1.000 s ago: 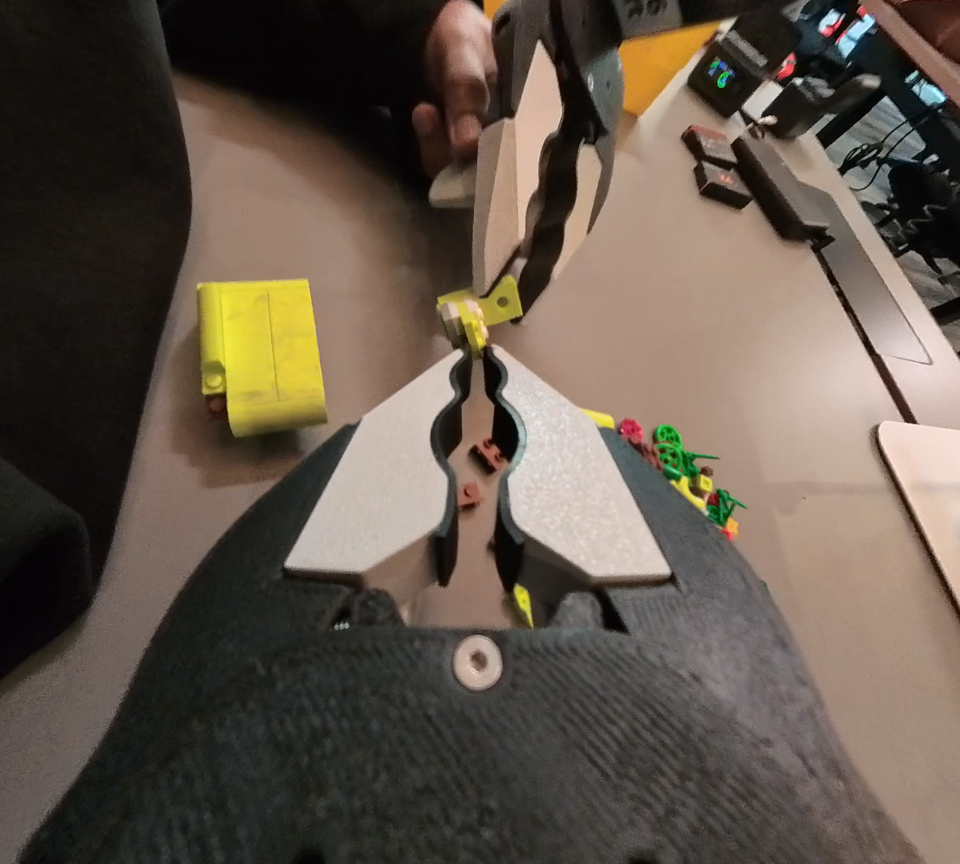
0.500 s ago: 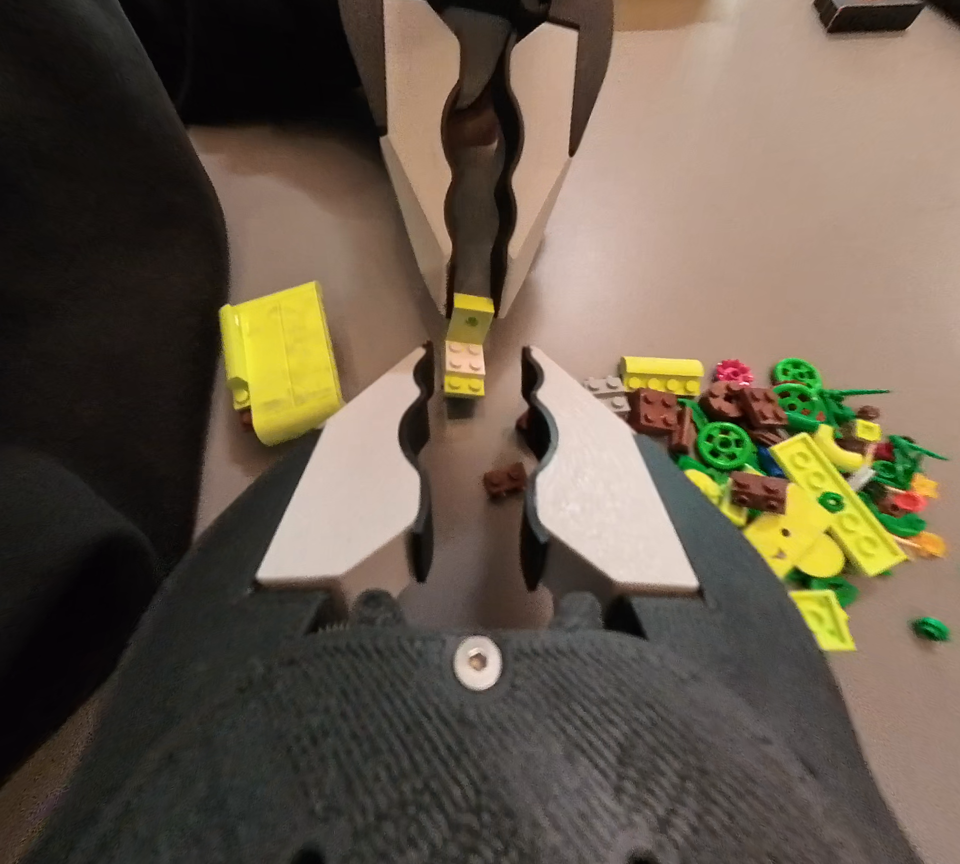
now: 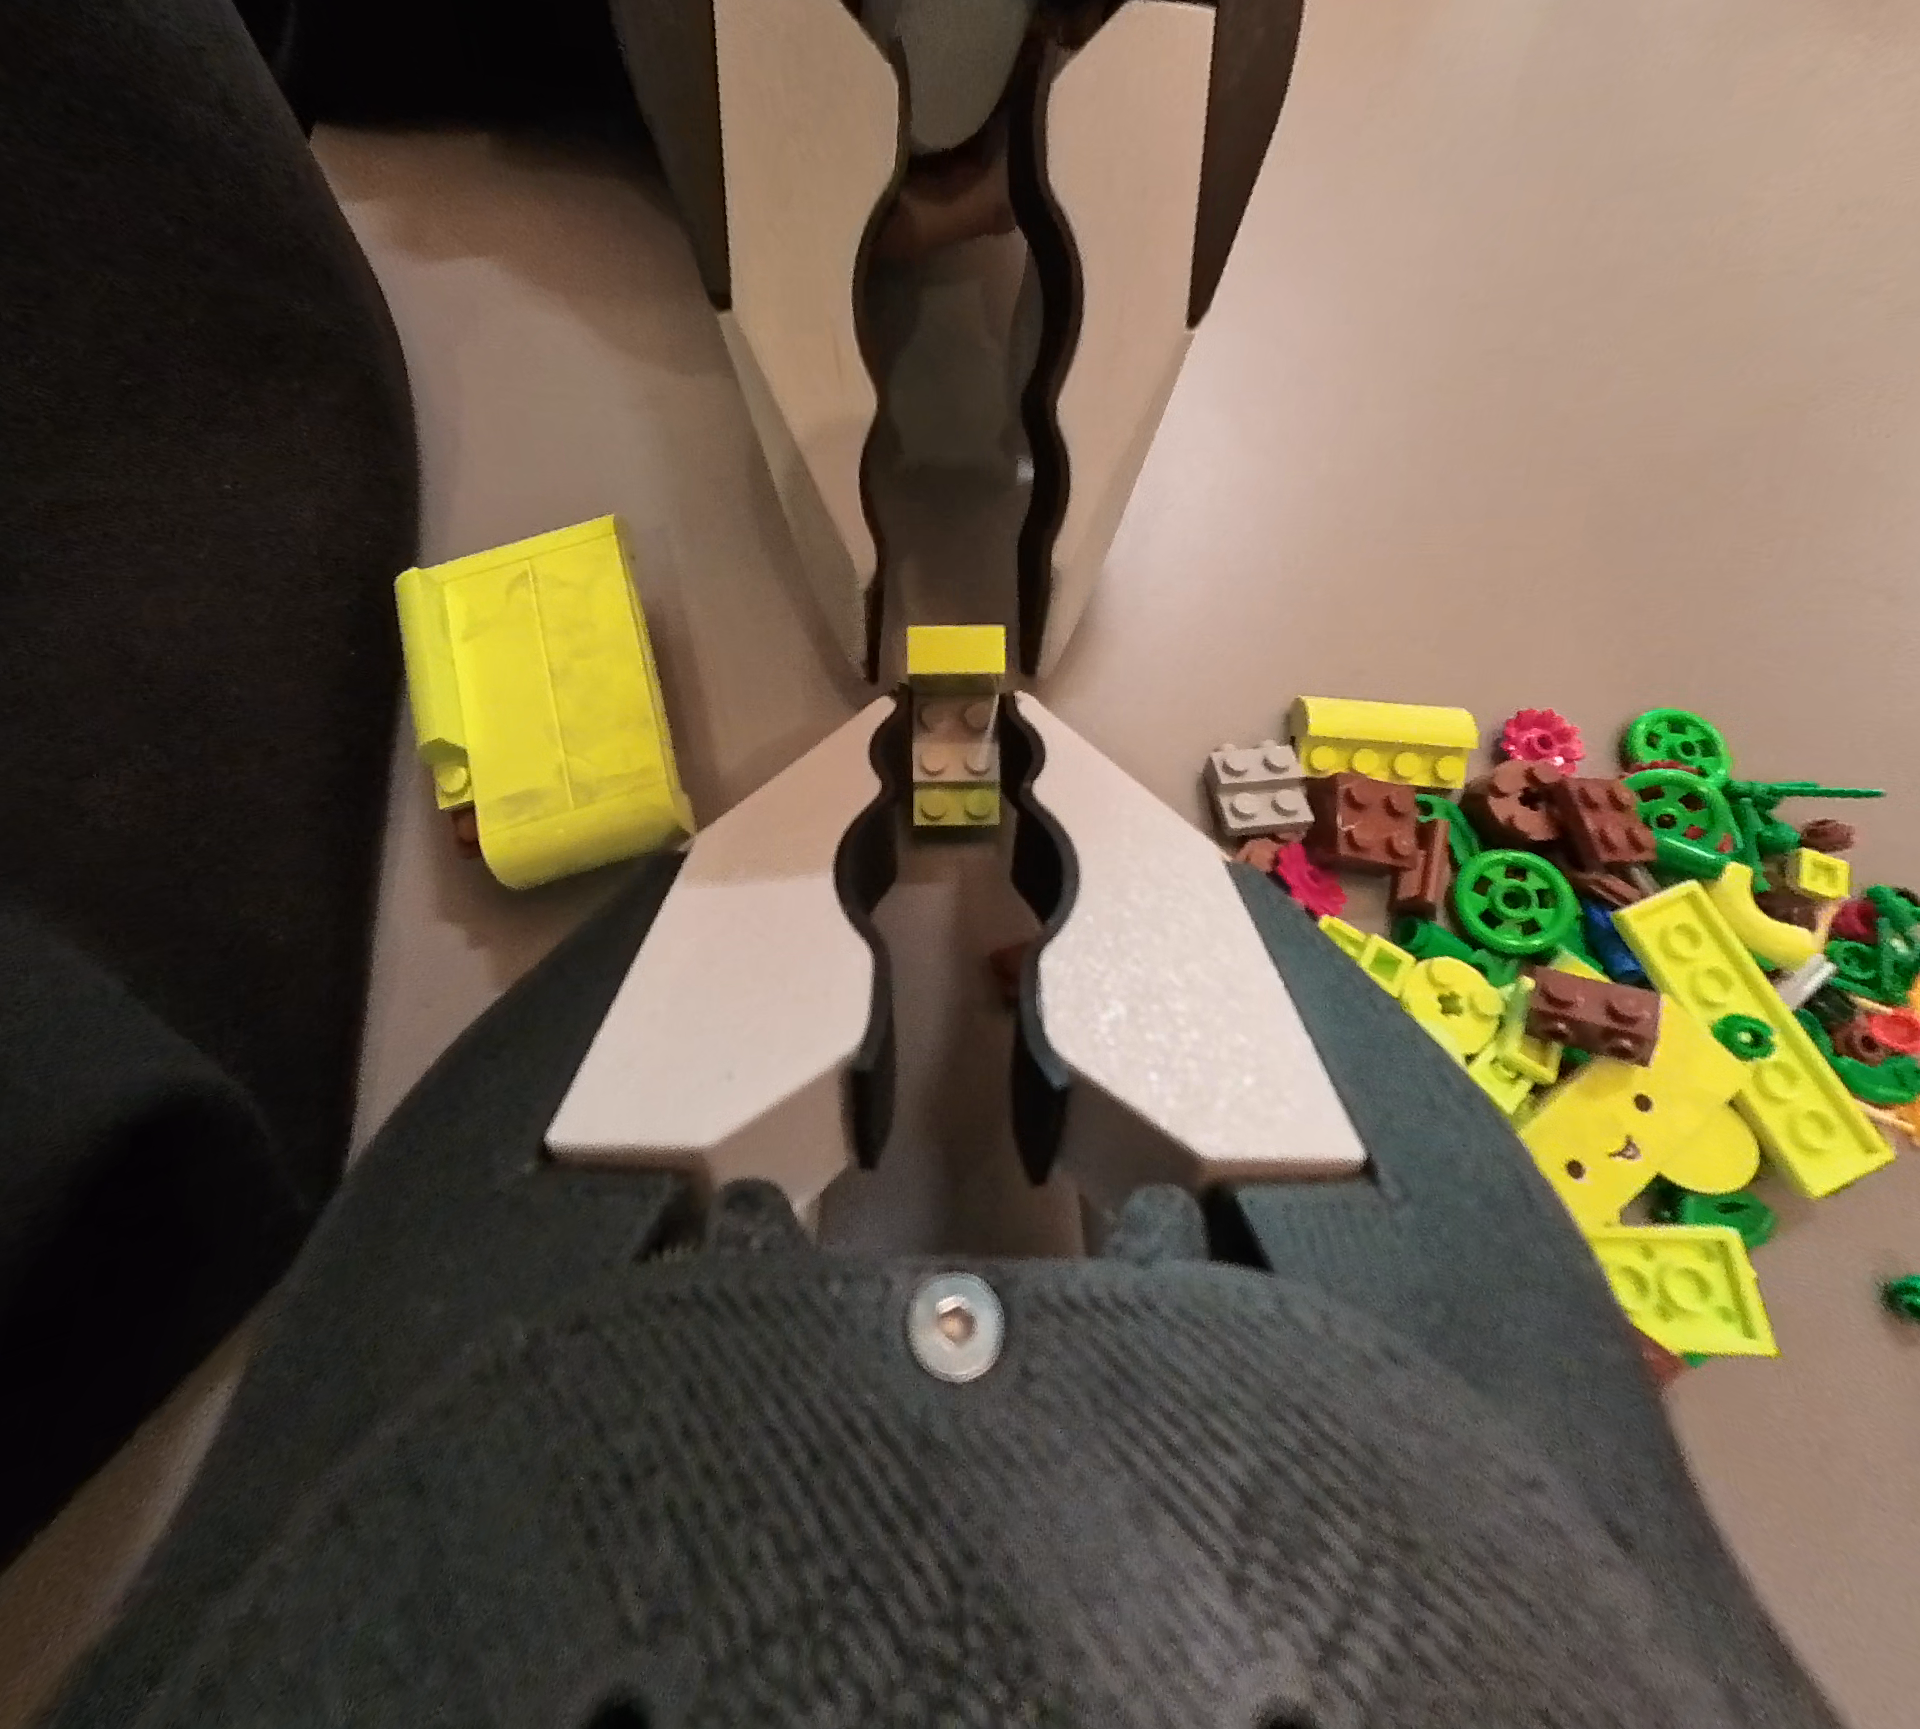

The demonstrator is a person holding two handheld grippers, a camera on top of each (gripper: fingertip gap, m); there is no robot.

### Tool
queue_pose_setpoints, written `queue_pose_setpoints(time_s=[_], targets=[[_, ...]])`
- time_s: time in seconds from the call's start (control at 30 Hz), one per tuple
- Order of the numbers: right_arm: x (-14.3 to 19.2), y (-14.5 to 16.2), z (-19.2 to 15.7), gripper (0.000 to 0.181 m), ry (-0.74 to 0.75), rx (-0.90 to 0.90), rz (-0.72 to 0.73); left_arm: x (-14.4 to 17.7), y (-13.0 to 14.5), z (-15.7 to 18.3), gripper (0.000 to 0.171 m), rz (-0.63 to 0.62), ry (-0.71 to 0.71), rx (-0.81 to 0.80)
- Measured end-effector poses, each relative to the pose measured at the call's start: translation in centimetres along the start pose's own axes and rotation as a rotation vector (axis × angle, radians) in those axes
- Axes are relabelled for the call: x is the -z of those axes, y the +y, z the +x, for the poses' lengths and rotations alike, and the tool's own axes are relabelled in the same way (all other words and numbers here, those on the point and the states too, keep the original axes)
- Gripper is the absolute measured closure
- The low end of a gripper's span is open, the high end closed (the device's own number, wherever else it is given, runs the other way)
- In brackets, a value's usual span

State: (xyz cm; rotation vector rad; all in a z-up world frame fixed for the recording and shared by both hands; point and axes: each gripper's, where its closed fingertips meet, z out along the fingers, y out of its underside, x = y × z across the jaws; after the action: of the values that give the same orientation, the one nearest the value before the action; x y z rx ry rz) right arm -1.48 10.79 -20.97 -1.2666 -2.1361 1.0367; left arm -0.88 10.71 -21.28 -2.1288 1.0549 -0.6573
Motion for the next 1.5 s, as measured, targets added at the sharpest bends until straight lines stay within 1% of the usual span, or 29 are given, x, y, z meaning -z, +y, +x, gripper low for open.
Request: queue_pose_setpoints(time_s=[0.17,0.33,0.43,0.5,0.57,0.8,0.93,1.17,1.2,1.27,1.3,1.37,1.4,1.43,1.47,1.5], targets=[[0.1,-0.1,0.0,0.16,-0.008,-0.007,0.01,-0.6,0.4,-0.2,0.141,-0.046,-0.034,-0.028],[0.6,-0.3,0.3,0.162,-0.008,-0.021,0.033,-0.8,0.3,-0.3,0.138,-0.046,-0.041,-0.031],[0.7,-0.3,0.2,0.164,-0.009,-0.014,0.029,-0.9,0.2,-0.2,0.141,-0.049,-0.035,-0.044],[0.6,-0.1,0.1,0.167,-0.01,-0.008,0.021,-1.0,0.2,-0.2,0.15,-0.052,-0.044,-0.053],[0.7,0.0,0.3,0.167,0.0,-0.008,0.019,-1.0,0.1,-0.3,0.156,-0.053,-0.057,-0.06],[1.1,0.1,0.1,0.168,-0.005,-0.038,0.012,-1.1,0.2,-0.3,0.155,-0.058,-0.065,-0.076],[1.5,0.3,0.0,0.168,-0.057,-0.082,0.03,-1.3,0.3,-0.1,0.154,-0.067,-0.08,-0.111],[1.7,0.1,-0.3,0.169,-0.072,-0.072,0.047,-1.3,0.3,0.1,0.154,-0.072,-0.088,-0.135],[2.3,-0.8,-0.6,0.181,-0.091,-0.074,0.095,-1.3,0.3,0.1,0.154,-0.072,-0.086,-0.138],[5.3,-4.7,-0.6,0.181,-0.157,-0.131,0.352,-1.3,0.4,0.1,0.154,-0.075,-0.088,-0.138],[6.3,-5.2,0.1,0.181,-0.143,-0.147,0.391,-1.3,0.4,0.1,0.154,-0.076,-0.091,-0.142],[6.2,-3.4,2.1,0.181,0.01,-0.107,0.297,-1.3,0.3,0.1,0.154,-0.072,-0.081,-0.128],[5.9,-2.6,2.4,0.181,0.056,-0.08,0.248,-1.3,0.3,0.1,0.154,-0.071,-0.077,-0.124],[5.4,-2.2,2.2,0.167,0.063,-0.062,0.221,-1.3,0.3,0.1,0.154,-0.071,-0.075,-0.121],[4.7,-2.1,1.7,0.158,0.039,-0.055,0.199,-1.3,0.3,0.1,0.154,-0.071,-0.072,-0.118],[4.0,-1.9,1.0,0.153,-0.002,-0.05,0.168,-1.3,0.3,0.1,0.154,-0.07,-0.07,-0.116]])
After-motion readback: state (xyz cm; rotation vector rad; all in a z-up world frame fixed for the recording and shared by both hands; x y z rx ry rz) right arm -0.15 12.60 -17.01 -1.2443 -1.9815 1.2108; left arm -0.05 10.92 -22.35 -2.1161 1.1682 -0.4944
